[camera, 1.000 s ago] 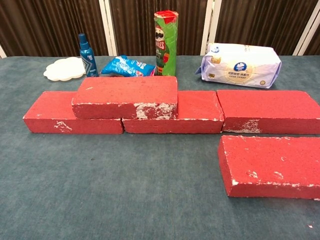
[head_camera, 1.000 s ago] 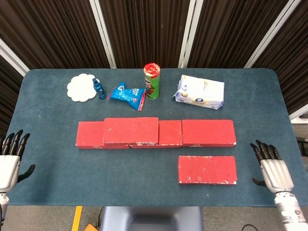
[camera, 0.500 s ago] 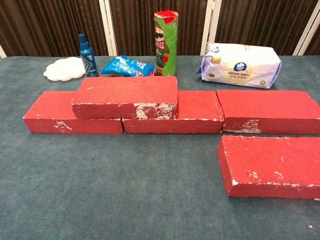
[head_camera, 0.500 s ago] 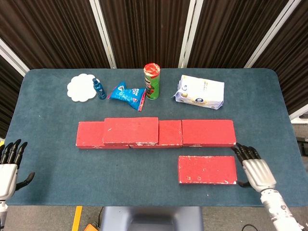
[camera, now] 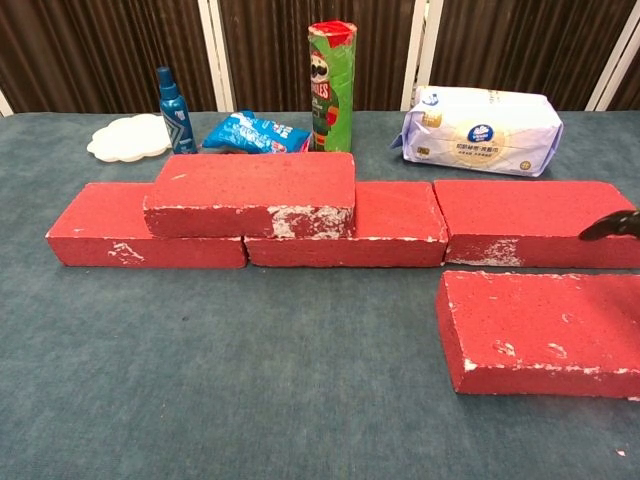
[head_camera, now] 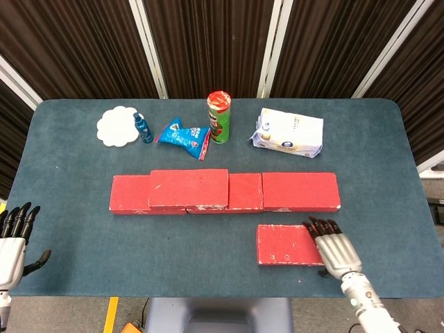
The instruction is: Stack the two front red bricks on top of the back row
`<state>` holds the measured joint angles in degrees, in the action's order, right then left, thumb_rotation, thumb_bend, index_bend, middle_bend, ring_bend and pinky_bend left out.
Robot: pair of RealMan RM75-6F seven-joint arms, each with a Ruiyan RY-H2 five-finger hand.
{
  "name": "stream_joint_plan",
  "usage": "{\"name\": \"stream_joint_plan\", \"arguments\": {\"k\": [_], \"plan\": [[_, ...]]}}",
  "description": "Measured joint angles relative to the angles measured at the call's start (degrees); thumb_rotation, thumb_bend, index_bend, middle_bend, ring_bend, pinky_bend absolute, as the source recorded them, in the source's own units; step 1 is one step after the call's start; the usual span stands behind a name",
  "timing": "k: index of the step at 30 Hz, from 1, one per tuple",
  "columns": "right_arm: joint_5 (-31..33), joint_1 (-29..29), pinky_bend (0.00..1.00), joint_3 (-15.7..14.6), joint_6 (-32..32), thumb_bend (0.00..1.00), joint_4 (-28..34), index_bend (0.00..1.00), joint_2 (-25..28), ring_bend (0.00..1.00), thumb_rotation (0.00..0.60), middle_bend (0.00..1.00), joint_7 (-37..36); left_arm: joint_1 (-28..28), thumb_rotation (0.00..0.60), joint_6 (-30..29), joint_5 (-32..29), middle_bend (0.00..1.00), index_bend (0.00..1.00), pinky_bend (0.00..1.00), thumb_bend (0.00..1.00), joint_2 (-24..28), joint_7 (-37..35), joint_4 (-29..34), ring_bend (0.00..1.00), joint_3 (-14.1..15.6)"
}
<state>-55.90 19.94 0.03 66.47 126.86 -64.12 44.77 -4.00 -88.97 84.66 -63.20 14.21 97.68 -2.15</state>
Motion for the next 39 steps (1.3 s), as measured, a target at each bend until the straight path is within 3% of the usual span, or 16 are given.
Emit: {"name": "stream_joint_plan", "arguments": {"k": [15,33,39], "plan": [[11.32,4.90,0.00,0.23,3.58,0.00,-3.19,0.07,-7.49,0.03,0.600,0.06,4.93,0.39,0.600,0.52,-0.99,0.00,0.00,0.02,0.23,0.50,-0.71,0.54,0.00,-0.42],[17.86,9.94,0.00,0.75,3.16,0.00,-7.97,0.07,-11.21,0.03,0.600,0.06,3.54,0.81,0.600,0.49,-2.21,0.00,0.00,0.02,0.23,0.54,0.18,1.20,0.00,-1.05],[18.39,11.03,0.00,0.12,3.55,0.00,-8.29,0.09,-12.02,0.10,0.600,0.13,3.70,0.99,0.600,0.33,-2.41,0.00,0.00,0.02,0.23,0.69,-0.05,1.37,0.00,-1.21]]}}
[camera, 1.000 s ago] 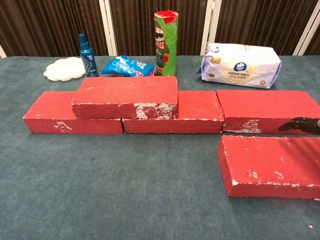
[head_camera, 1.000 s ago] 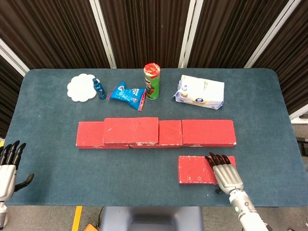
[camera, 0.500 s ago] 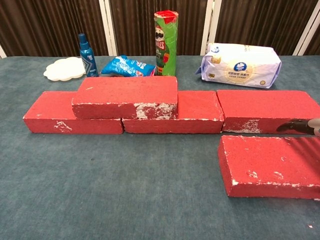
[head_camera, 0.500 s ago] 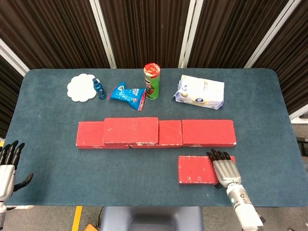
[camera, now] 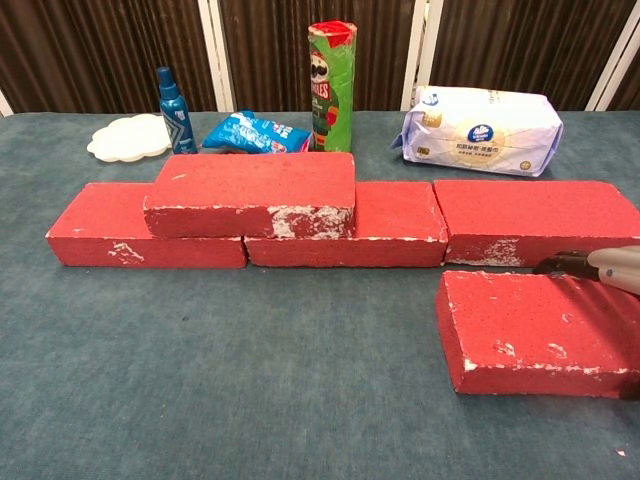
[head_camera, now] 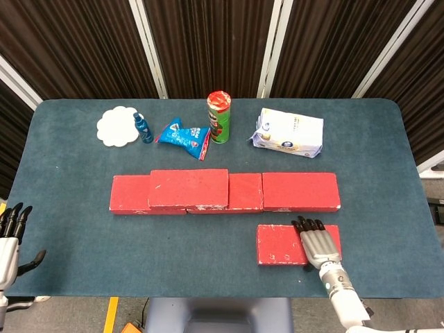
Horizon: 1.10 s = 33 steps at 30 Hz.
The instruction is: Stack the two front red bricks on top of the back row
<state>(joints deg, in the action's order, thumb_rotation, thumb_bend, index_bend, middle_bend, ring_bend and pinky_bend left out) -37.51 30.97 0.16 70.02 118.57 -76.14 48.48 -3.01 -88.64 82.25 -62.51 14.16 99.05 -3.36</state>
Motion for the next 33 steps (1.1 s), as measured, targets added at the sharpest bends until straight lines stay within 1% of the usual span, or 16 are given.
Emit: {"name": "stream_joint_plan", "arguments": {"k": [2,7,10,16,22,25,27,31,33], "plan": [[-0.22,0.14,0.00,-0.24,0.33,0.00,-0.06,0.10,-0.25,0.15,0.600,0.20,-0.04,0.05,0.600,-0.09,0.01,0.00,0.00,0.02,0.23,0.03,0.01,0.09,0.00,-0.04],[-1.36,0.29,0.00,-0.83,0.90,0.00,-0.22,0.14,-0.72,0.26,0.600,0.30,-0.44,0.17,0.600,-0.27,0.15,0.00,0.00,0.02,0.23,-0.02,0.15,0.20,0.00,-0.06],[-3.13,0.10,0.00,-1.05,1.76,0.00,-0.70,0.18,-1.31,0.31,0.600,0.32,-0.99,0.21,0.600,-0.30,0.11,0.00,0.00,0.02,0.23,-0.07,0.23,0.30,0.00,-0.12],[-6.59,-0.57,0.00,-1.65,2.98,0.00,-1.42,0.20,-2.02,0.32,0.600,0.33,-2.76,0.32,0.600,-0.25,-0.38,0.00,0.00,0.02,0.23,-0.05,0.36,0.55,0.00,-0.27],[-8.97,-0.61,0.00,-1.43,3.53,0.00,2.29,0.20,0.89,0.32,0.600,0.33,-3.66,0.31,0.600,0.31,-0.96,0.00,0.00,0.02,0.23,0.18,0.47,0.89,0.00,-0.28],[-8.69,0.25,0.00,-0.18,3.82,0.00,4.76,0.20,3.77,0.32,0.600,0.33,-3.10,0.28,0.600,0.76,-1.43,0.00,0.00,0.02,0.23,0.43,0.57,1.26,0.00,-0.24],[-7.09,1.48,0.00,1.34,3.79,0.00,5.88,0.20,5.94,0.32,0.600,0.33,-2.27,0.29,0.600,0.82,-1.63,0.00,0.00,0.02,0.23,0.60,0.64,1.50,0.00,-0.31],[-1.15,4.56,0.00,4.75,2.71,0.00,7.01,0.20,9.30,0.32,0.600,0.33,-0.96,0.36,0.600,0.72,-1.85,0.00,0.00,0.02,0.23,0.64,0.53,1.60,0.00,-0.42],[2.77,7.04,0.00,7.30,1.62,0.00,6.76,0.20,11.21,0.32,0.600,0.33,-0.39,0.33,0.600,0.94,-2.04,0.00,0.00,0.02,0.23,0.66,0.49,1.69,0.00,-0.44]]}}
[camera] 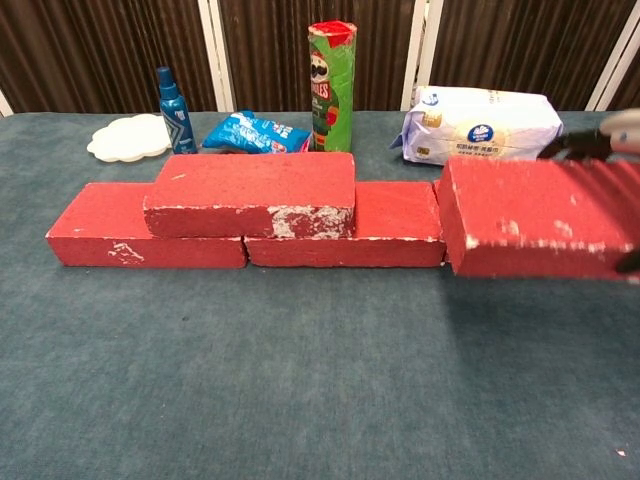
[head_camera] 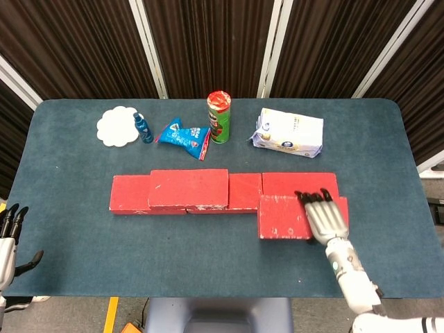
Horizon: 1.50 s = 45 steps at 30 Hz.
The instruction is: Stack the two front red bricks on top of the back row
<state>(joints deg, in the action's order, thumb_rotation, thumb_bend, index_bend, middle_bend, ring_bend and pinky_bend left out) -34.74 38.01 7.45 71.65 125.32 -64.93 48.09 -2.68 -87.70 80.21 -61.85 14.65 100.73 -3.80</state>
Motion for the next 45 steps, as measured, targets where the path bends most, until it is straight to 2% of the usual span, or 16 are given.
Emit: {"name": "stream_joint_plan", "arguments": {"k": [2,6,11,15,26,45], "plan": [[3.72,2.87,0.00,2.07,-1.84,0.00,-1.29,0.20,1.45,0.32,0.600,0.33,0.54,-0.06,0.600,0.22,-0.07,0.00,0.00,0.02,0.23,0.02,-0.02,0.09,0.00,0.02],[9.82,7.55,0.00,3.96,-7.36,0.00,-4.88,0.21,2.99,0.32,0.600,0.33,1.18,-0.14,0.600,0.65,-0.38,0.00,0.00,0.02,0.23,0.25,-0.07,0.34,0.00,0.08],[13.89,12.29,0.00,4.81,-14.14,0.00,-11.57,0.21,2.84,0.32,0.600,0.34,0.93,-0.04,0.600,0.35,-0.66,0.00,0.00,0.02,0.23,0.30,-0.24,0.27,0.00,-0.15],[16.36,15.13,0.00,4.42,-16.70,0.00,-16.05,0.21,0.96,0.32,0.600,0.34,0.47,0.00,0.600,0.13,-0.55,0.00,0.00,0.02,0.23,0.25,-0.37,0.08,0.00,-0.24],[17.52,18.74,0.00,1.97,-17.10,0.00,-20.66,0.21,-5.40,0.30,0.600,0.34,-2.49,0.01,0.600,0.42,-0.99,0.00,0.00,0.02,0.23,0.56,-1.05,0.03,0.00,-0.36],[21.41,22.56,0.00,0.66,-15.02,0.00,-24.02,0.21,-8.20,0.30,0.600,0.34,-3.41,0.28,0.600,0.02,-1.31,0.00,0.00,0.02,0.23,0.89,-1.94,-0.01,0.00,-0.62]]}}
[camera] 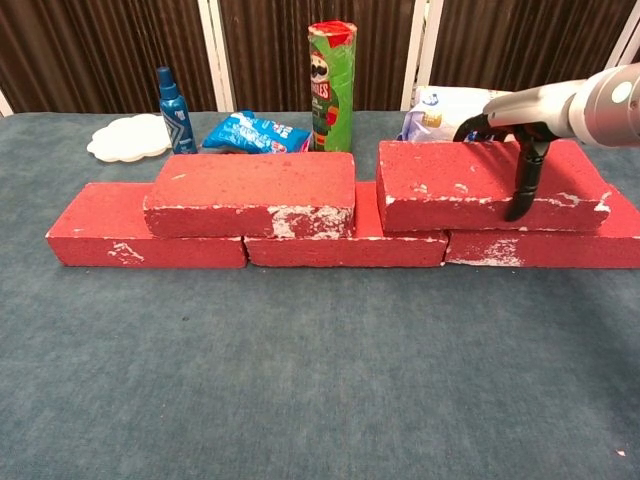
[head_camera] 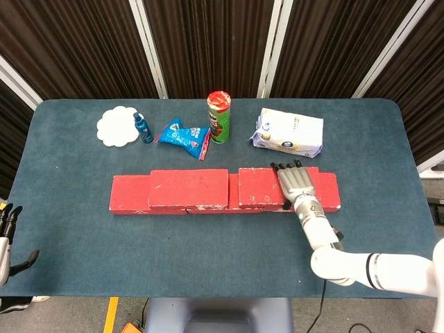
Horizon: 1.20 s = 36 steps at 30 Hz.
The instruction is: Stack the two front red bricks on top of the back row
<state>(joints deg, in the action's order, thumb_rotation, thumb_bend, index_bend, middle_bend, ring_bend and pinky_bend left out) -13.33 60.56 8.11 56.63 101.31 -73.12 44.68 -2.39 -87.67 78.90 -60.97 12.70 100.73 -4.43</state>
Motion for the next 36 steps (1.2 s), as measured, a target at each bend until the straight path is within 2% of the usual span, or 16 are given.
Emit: {"name": "stream_joint_plan", "arguments": {"k": [36], "plan": [[4.40,3.98,0.00,0.62,2.38,0.00,-1.31,0.21,-3.81,0.29,0.600,0.34,1.46,0.31,0.600,-0.35,-0.08,0.00,0.00,0.02,0.23,0.39,-0.94,0.06,0.00,-0.19]]}}
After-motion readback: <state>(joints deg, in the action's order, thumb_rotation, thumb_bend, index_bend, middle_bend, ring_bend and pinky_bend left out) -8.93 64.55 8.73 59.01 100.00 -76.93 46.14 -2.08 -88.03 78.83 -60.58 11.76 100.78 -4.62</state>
